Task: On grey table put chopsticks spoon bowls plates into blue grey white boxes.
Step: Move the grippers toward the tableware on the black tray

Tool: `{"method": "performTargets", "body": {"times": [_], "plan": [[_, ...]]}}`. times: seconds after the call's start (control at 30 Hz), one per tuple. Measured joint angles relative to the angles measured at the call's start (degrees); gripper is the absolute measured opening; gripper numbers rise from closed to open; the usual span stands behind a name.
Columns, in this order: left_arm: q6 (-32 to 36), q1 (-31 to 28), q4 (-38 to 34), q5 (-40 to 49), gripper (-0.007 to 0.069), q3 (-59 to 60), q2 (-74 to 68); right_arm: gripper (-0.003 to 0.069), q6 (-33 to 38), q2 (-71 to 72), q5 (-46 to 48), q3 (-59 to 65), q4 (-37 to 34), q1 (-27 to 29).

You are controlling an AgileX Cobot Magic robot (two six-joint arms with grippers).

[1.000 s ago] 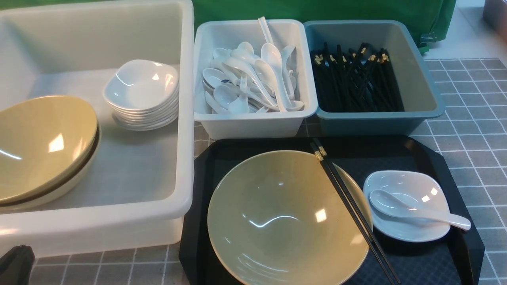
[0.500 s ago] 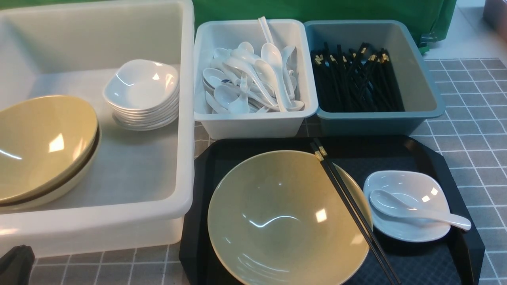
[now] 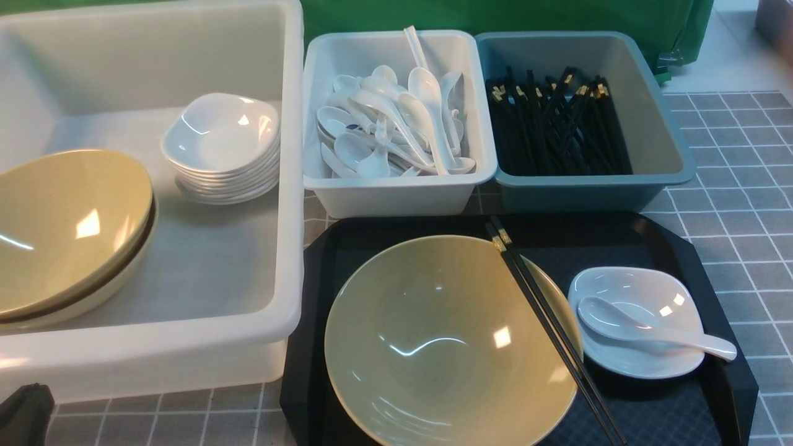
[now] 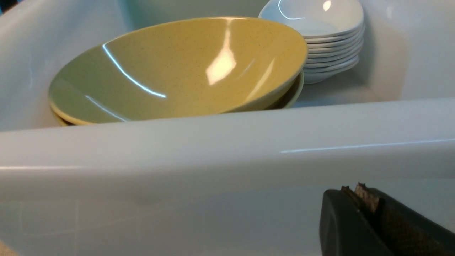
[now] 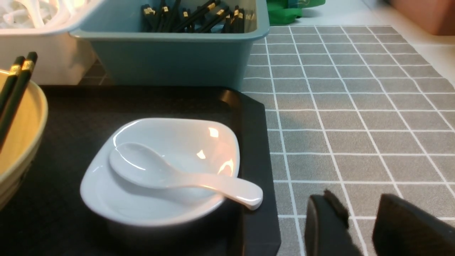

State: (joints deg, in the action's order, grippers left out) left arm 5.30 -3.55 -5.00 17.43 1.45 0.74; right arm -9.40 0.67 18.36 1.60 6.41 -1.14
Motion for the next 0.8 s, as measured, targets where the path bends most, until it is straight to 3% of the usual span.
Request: {"method": "performTargets", "body": {"times": [0.5,0.63,0.73,0.77,0.8], "plan": [[0.00,0.00,-12.06,-2.06,-0.0011,0.00,0.00,0.0238,-0.04,0.00,0.00,0.00,0.00,0.00],[-0.28,0.00,-20.64,-3.86,-0.0011,0.00,0.00,0.0238,-0.04,0.00,0.00,0.00,0.00,0.00],[-2.79,0.00,-32.36,-5.71,-0.0011,0.00,0.00,0.0238,-0.04,0.00,0.00,0.00,0.00,0.00],[-2.97,0.00,-32.36,-5.79,-0.0011,0.00,0.00,0.0238,-0.04,0.00,0.00,0.00,0.00,0.00],[-4.93,0.00,-40.97,-6.20,-0.0011,0.00,0.00,0.0238,-0.31,0.00,0.00,0.00,0.00,0.00]]}}
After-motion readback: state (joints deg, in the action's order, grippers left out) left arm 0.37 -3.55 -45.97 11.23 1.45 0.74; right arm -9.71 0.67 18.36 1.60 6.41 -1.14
